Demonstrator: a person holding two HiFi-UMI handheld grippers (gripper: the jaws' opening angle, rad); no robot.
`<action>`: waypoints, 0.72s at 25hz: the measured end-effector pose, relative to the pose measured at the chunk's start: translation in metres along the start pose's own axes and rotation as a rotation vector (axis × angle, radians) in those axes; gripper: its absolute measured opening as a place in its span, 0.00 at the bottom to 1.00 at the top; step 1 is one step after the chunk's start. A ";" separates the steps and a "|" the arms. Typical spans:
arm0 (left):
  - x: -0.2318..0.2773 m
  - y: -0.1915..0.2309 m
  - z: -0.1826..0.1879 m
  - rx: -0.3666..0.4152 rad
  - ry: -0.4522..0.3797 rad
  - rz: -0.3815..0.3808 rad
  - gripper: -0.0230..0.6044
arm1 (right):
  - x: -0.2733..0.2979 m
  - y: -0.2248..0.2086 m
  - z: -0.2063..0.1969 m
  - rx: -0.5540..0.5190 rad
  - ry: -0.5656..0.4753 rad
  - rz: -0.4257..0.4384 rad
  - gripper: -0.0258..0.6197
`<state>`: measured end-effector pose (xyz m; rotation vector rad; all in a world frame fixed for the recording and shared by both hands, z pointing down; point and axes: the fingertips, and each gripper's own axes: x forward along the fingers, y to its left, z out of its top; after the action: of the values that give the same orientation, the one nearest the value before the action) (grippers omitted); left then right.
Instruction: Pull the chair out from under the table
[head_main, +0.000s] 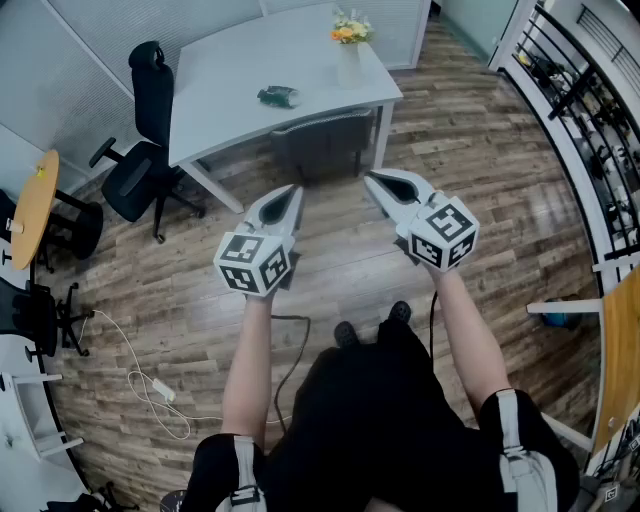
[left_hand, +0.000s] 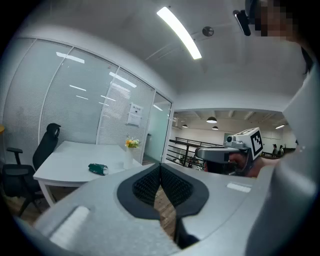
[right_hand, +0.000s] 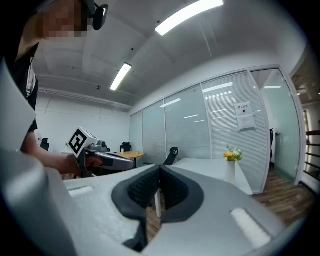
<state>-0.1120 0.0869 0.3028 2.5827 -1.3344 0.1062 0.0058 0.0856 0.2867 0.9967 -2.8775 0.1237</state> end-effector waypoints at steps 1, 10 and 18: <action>-0.003 0.002 0.000 0.002 0.001 0.001 0.05 | 0.002 0.003 0.001 -0.003 0.000 -0.001 0.04; -0.025 0.006 -0.007 0.022 0.024 -0.005 0.05 | 0.003 0.023 -0.004 -0.036 0.022 -0.033 0.04; -0.028 -0.002 -0.013 0.057 0.022 -0.027 0.05 | -0.008 0.006 -0.023 0.051 0.073 -0.121 0.04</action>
<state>-0.1259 0.1129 0.3104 2.6379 -1.3062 0.1706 0.0094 0.0975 0.3083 1.1477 -2.7533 0.2208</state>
